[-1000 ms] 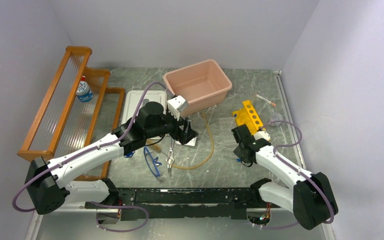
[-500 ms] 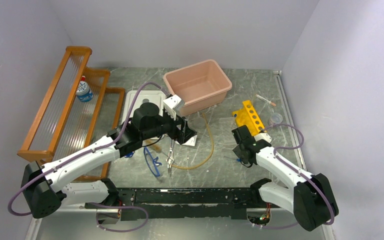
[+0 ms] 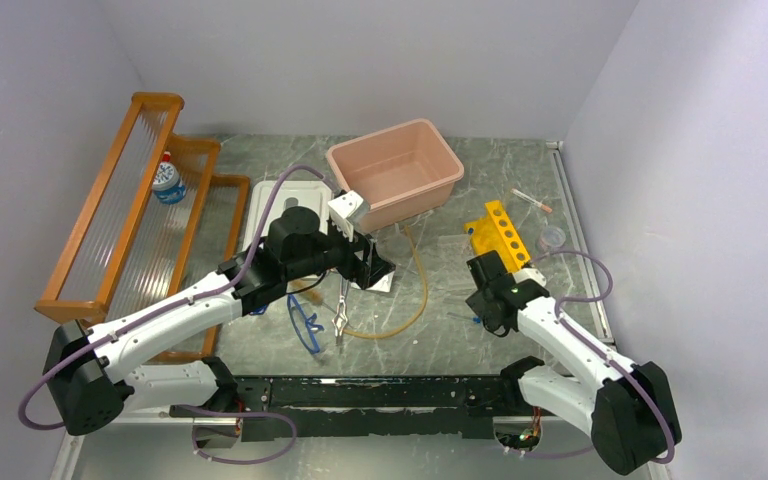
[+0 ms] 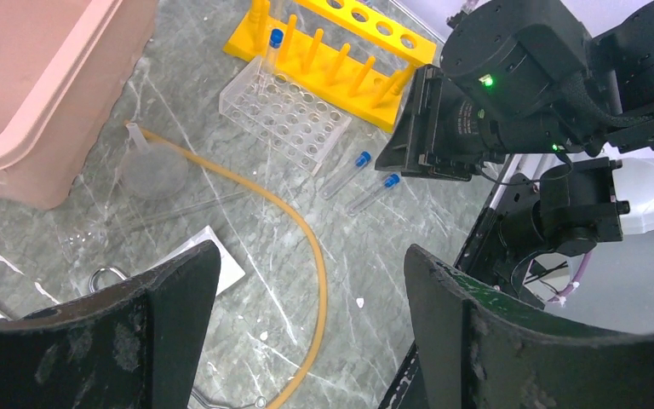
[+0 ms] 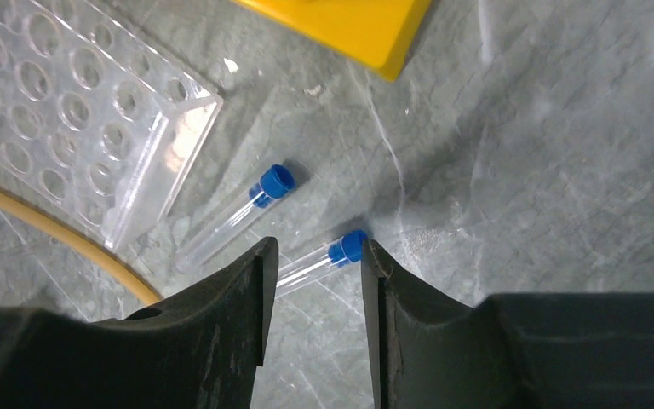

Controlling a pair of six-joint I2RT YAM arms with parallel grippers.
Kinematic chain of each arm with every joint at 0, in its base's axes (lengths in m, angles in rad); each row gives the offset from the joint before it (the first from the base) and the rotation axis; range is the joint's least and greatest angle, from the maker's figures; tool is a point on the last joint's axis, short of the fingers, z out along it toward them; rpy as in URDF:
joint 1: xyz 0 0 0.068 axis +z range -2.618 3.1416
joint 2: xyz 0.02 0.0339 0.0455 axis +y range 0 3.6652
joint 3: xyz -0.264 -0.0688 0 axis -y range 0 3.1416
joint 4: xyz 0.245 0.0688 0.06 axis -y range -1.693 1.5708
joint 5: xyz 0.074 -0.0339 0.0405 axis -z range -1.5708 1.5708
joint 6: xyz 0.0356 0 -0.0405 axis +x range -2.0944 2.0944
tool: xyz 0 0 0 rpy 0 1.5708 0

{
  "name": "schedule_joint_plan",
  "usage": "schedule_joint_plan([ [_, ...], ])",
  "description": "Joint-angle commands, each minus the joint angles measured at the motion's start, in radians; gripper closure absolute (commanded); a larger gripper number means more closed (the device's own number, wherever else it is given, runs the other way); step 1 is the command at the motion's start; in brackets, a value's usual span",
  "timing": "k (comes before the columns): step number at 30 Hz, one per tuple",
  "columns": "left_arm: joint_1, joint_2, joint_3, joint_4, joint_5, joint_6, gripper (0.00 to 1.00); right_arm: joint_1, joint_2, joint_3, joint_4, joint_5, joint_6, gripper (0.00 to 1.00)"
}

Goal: Organize the chemistry lab equipment

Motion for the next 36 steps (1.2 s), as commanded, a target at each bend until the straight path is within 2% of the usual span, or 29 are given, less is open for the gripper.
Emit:
schedule_joint_plan([
  [1,-0.003,-0.005,-0.008,0.042,0.012,0.007,0.17,0.006,-0.008,-0.037,0.031,-0.051,0.097,0.56],
  [10,-0.002,-0.013,-0.015,0.042,0.010,0.001,0.17,0.006,0.057,-0.049,0.062,-0.026,0.139,0.62],
  [18,-0.002,0.003,-0.032,0.065,0.047,-0.042,0.18,0.006,0.124,-0.063,0.128,-0.040,0.101,0.84],
  [23,-0.003,0.020,-0.056,0.086,0.078,-0.099,0.20,0.007,0.113,-0.069,0.138,-0.051,0.087,0.93],
  [29,-0.034,0.086,-0.097,0.170,0.168,-0.205,0.24,0.006,0.024,-0.035,0.118,-0.092,0.037,0.96],
  [36,-0.118,0.225,-0.079,0.267,0.186,-0.315,0.25,0.006,-0.082,0.056,0.166,-0.238,-0.111,0.95],
])
